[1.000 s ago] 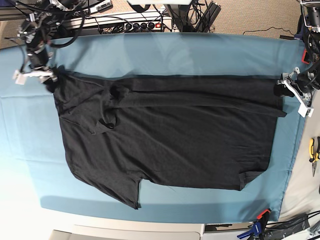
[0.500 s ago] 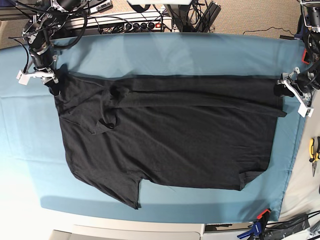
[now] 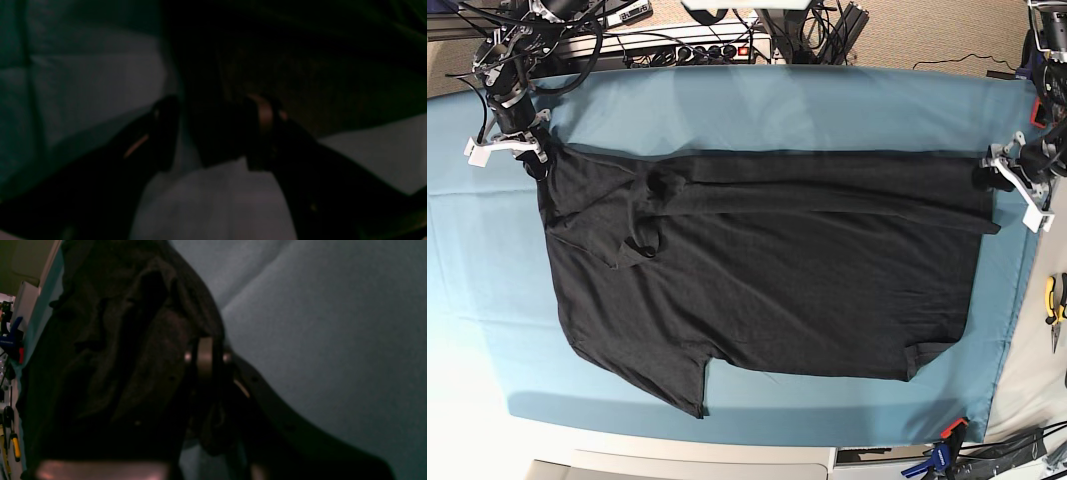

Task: Fold the T-shirt properly
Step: 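Grasp both shoulder corners of the black shirt with both grippers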

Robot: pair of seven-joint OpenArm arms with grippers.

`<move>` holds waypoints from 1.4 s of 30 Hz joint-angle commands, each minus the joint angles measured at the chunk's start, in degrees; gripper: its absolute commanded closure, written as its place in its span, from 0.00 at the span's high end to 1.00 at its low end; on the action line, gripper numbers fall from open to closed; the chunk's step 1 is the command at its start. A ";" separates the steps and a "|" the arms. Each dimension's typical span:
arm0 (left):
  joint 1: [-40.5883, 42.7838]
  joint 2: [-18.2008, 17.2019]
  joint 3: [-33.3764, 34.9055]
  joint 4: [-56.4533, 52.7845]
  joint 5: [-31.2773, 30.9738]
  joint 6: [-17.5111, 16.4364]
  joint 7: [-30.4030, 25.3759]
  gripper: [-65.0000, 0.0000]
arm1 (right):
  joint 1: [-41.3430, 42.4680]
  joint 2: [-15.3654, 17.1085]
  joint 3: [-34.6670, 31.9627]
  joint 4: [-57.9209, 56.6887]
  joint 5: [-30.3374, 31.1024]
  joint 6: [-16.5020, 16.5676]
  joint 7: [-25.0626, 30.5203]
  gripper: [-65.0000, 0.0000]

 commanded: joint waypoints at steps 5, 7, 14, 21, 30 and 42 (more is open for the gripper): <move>1.77 -0.61 -0.20 0.42 -2.60 -0.48 2.45 0.50 | 0.00 0.52 0.00 0.50 -0.09 0.46 -0.81 0.00; 1.75 -0.44 -0.20 0.42 -3.82 -1.90 2.80 0.50 | 0.00 0.52 0.00 0.50 -0.09 0.87 -0.81 0.00; 1.73 -0.13 -0.20 0.42 -6.80 -3.89 3.02 0.43 | 0.00 0.52 0.00 0.50 0.55 1.70 -0.81 0.00; 1.73 -0.13 -0.20 0.42 -6.58 -3.89 2.49 0.20 | 0.00 0.52 0.00 0.50 1.70 4.61 -0.39 0.00; 1.73 -0.13 -0.20 0.42 -6.51 -4.35 2.29 0.00 | 0.00 0.52 0.00 0.50 1.38 6.49 -0.85 0.00; 1.73 -0.15 -0.20 0.42 -6.34 -5.20 1.97 0.00 | -0.02 1.95 0.02 0.50 1.16 6.58 -1.79 0.00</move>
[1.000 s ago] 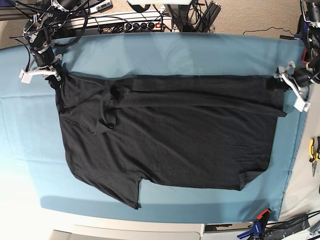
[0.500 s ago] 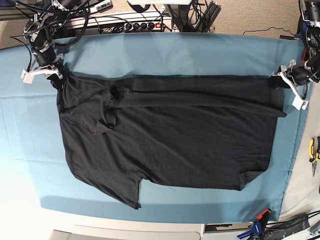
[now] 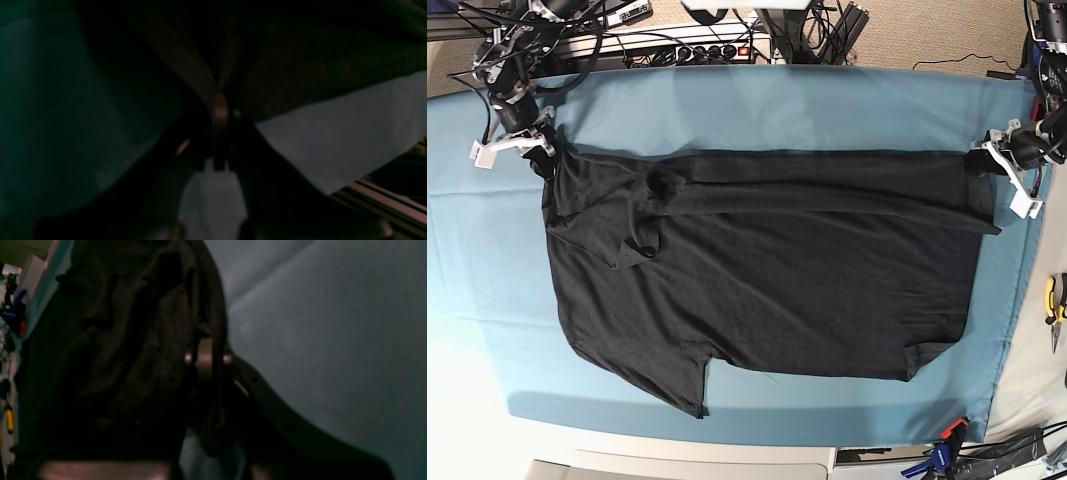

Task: Fold the T-shirt properly
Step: 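Grasp both shoulder corners of the black shirt with both grippers, then pull the shirt by its shoulder corners toward the robot with both grippers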

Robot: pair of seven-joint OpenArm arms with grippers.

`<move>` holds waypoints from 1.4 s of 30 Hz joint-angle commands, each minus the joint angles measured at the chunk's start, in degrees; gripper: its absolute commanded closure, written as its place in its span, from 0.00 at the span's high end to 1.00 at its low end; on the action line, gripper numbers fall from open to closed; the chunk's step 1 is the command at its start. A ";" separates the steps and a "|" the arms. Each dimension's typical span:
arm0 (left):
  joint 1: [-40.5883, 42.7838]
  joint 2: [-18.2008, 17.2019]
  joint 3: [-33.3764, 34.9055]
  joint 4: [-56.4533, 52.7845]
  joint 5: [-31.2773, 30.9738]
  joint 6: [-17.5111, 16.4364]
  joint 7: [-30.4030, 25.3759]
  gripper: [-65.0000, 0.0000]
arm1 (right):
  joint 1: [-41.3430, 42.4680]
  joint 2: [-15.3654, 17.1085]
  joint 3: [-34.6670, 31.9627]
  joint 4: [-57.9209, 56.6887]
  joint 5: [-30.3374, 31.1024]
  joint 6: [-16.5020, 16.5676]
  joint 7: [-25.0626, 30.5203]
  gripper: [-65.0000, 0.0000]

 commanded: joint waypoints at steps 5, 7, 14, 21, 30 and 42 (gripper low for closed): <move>-0.17 -1.14 -0.24 0.50 -0.57 -0.26 0.46 0.00 | -0.92 3.08 0.07 0.70 0.76 0.50 0.26 0.00; -0.17 -1.14 -0.24 0.52 -1.07 -0.26 0.90 0.00 | -1.81 3.80 0.02 0.70 1.09 0.50 0.22 0.00; -0.11 -1.16 -0.24 0.55 -2.19 -0.79 2.45 0.00 | -5.66 6.56 0.02 0.70 2.34 0.52 -0.09 0.00; 0.48 -1.62 -0.24 0.70 -4.09 -1.73 3.72 0.00 | -7.98 9.88 0.02 0.70 2.91 0.55 -0.35 0.00; 5.73 -2.05 -3.13 1.88 -7.13 -3.28 4.87 0.00 | -8.85 12.94 0.02 0.70 3.78 0.55 -1.18 0.00; 13.44 -1.88 -12.72 2.73 -11.13 -4.57 5.38 0.00 | -14.88 14.10 0.02 0.70 5.60 0.57 -1.36 0.00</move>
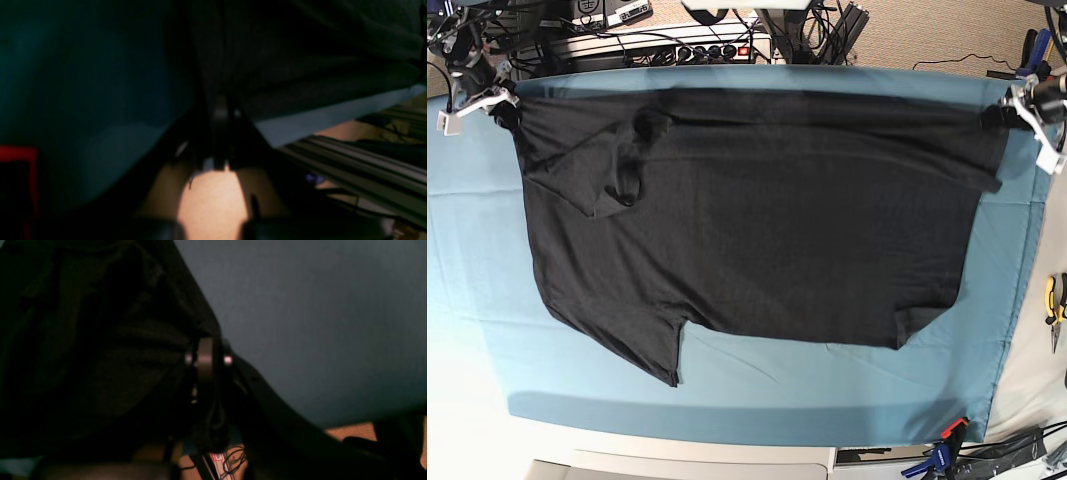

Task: Fold the T-shirt properly
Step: 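Pull the shirt by its shoulder corners toward the robot with both grippers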

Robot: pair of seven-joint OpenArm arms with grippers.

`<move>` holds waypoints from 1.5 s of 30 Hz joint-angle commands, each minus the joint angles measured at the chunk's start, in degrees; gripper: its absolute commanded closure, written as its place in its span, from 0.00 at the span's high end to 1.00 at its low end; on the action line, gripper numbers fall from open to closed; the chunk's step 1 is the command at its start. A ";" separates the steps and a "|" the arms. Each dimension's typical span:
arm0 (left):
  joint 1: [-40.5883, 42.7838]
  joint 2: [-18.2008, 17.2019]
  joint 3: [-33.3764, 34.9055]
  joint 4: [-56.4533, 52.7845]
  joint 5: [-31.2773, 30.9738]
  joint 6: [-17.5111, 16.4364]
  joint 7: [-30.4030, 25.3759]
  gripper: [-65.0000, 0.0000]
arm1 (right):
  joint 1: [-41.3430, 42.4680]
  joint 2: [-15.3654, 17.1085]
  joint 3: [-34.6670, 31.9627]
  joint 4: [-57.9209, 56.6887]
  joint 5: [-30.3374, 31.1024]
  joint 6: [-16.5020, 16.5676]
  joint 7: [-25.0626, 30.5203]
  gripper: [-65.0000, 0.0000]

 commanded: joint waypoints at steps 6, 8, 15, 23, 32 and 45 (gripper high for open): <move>0.83 -0.13 -0.76 0.72 -0.42 -0.04 -0.44 0.00 | -1.66 1.60 0.52 0.70 1.33 -0.09 0.52 0.00; 1.01 0.42 -0.76 0.72 -0.39 -0.04 -0.39 0.00 | -2.12 1.62 0.52 0.70 1.46 -0.09 0.39 0.00; 2.45 1.09 -0.76 0.72 -0.39 -0.07 0.02 0.00 | -2.91 3.87 0.55 0.70 1.44 -0.07 0.35 0.00; 3.04 1.11 -0.76 0.72 -0.39 -0.07 -0.04 0.00 | -2.91 5.25 0.52 0.70 1.29 -0.07 0.37 0.00; 3.04 1.14 -0.76 0.72 -0.35 -0.11 -0.02 0.00 | -2.91 5.22 0.52 0.70 1.27 -0.07 0.42 0.00; 3.04 1.14 -0.76 0.72 0.31 -0.28 -0.02 0.07 | -2.91 5.22 0.55 0.70 -0.70 -0.09 1.66 0.10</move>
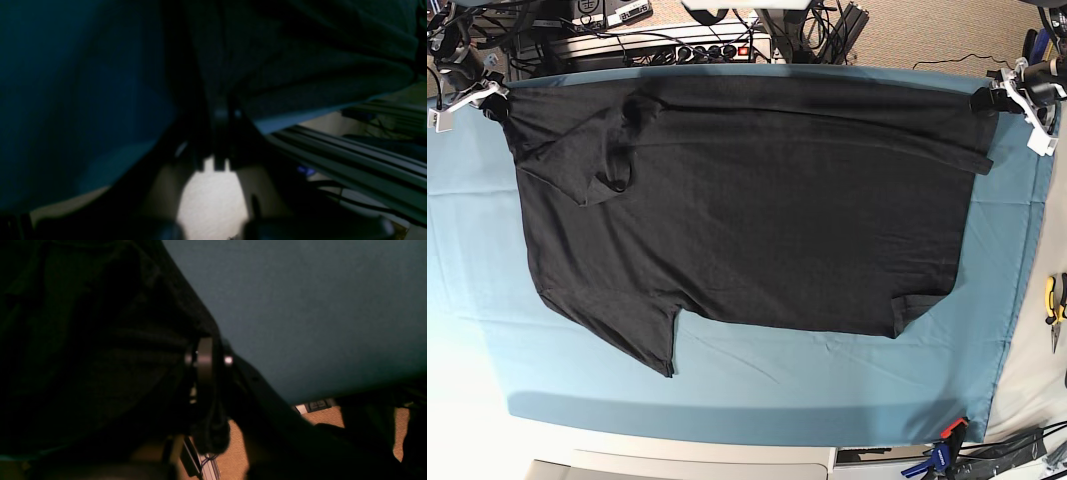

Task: Fold the T-shirt properly
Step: 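Pull the shirt by its shoulder corners toward the robot with both grippers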

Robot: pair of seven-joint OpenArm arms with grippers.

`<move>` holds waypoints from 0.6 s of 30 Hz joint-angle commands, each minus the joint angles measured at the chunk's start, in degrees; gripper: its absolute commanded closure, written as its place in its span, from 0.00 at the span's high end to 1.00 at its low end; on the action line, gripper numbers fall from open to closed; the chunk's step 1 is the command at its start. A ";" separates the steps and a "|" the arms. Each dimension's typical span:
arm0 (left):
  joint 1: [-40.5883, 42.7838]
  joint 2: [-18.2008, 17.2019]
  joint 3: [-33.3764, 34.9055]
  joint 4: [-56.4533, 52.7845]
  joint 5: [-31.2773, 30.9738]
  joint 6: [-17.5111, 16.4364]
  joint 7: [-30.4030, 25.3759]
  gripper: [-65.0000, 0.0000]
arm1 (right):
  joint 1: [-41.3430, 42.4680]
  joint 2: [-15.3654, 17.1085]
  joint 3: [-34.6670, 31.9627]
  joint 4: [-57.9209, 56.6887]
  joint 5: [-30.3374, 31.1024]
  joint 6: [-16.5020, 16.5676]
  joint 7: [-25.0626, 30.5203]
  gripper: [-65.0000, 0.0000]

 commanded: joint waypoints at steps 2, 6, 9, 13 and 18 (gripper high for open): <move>0.31 -1.40 -0.61 0.52 0.81 -0.22 -0.02 0.10 | -0.33 1.49 0.66 0.70 0.07 -0.26 1.88 0.19; 0.31 -1.40 -0.61 0.52 1.53 -1.51 -0.02 0.21 | -0.31 1.51 0.68 0.70 -1.92 -0.28 3.37 0.25; 0.31 -1.40 -0.61 0.52 1.53 -1.51 -0.02 0.26 | -0.31 1.51 0.68 0.70 -2.49 -0.28 3.98 0.25; 0.31 -1.42 -0.61 0.52 2.27 -1.51 -0.04 0.31 | -0.31 1.51 0.68 0.70 -3.08 -0.28 4.37 0.25; 0.28 -1.44 -0.85 0.52 3.08 -1.53 -0.13 0.31 | -0.28 1.55 0.72 0.70 -6.47 -0.31 7.52 0.25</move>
